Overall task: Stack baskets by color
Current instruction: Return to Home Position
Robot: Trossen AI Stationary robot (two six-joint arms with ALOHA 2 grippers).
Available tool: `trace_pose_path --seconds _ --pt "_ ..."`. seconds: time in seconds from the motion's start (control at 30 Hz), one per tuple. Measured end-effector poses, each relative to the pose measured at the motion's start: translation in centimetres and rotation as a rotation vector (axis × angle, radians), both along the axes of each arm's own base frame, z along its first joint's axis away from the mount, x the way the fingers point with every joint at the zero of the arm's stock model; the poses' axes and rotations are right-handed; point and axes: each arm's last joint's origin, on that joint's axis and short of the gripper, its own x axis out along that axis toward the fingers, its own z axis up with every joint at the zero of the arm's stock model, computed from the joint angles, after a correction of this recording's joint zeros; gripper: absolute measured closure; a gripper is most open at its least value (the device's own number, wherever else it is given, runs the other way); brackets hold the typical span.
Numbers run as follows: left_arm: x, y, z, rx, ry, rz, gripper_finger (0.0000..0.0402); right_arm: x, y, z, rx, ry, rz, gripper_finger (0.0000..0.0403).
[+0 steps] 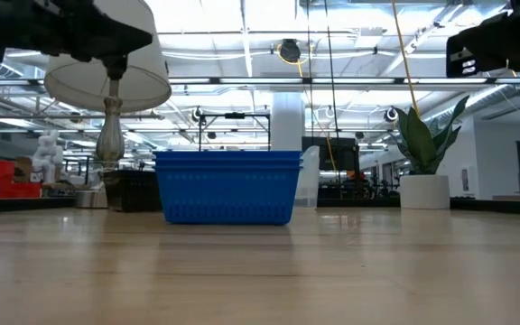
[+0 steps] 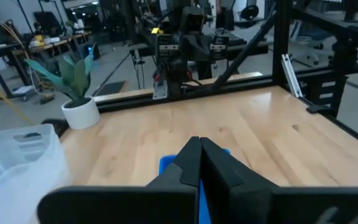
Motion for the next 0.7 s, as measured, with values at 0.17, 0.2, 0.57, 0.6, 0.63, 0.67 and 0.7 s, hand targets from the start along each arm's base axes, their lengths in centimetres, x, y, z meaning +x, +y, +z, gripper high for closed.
trace_pose_path --seconds 0.17,0.2,0.57,0.6,0.63,0.67,0.7 --pt "-1.0 0.5 -0.7 -0.007 -0.018 0.010 0.0395 -0.3 -0.2 -1.0 -0.004 -0.070 0.023 0.0403" --pt "-1.1 0.5 -0.8 -0.011 -0.018 0.015 0.0393 -0.3 -0.2 -1.1 -0.006 -0.091 0.027 0.0403" --pt "-1.3 0.9 -1.3 -0.031 -0.013 0.007 0.0392 0.1 -1.5 -1.3 0.014 -0.127 0.013 0.0403" --pt "-1.3 0.9 -1.3 -0.031 -0.012 0.007 0.0393 0.2 -1.7 -1.3 0.012 -0.128 0.004 0.0403" --pt "-1.3 0.9 -1.3 -0.031 -0.011 0.007 0.0395 0.2 -1.8 -1.2 0.009 -0.130 -0.006 0.0403" --pt "-1.3 0.9 -1.3 -0.031 -0.008 0.007 0.0398 0.2 -1.9 -1.2 0.003 -0.133 -0.015 0.0403" --pt "-1.3 0.9 -1.3 -0.031 -0.004 0.007 0.0398 0.2 -2.0 -1.2 -0.002 -0.133 -0.016 0.0403"
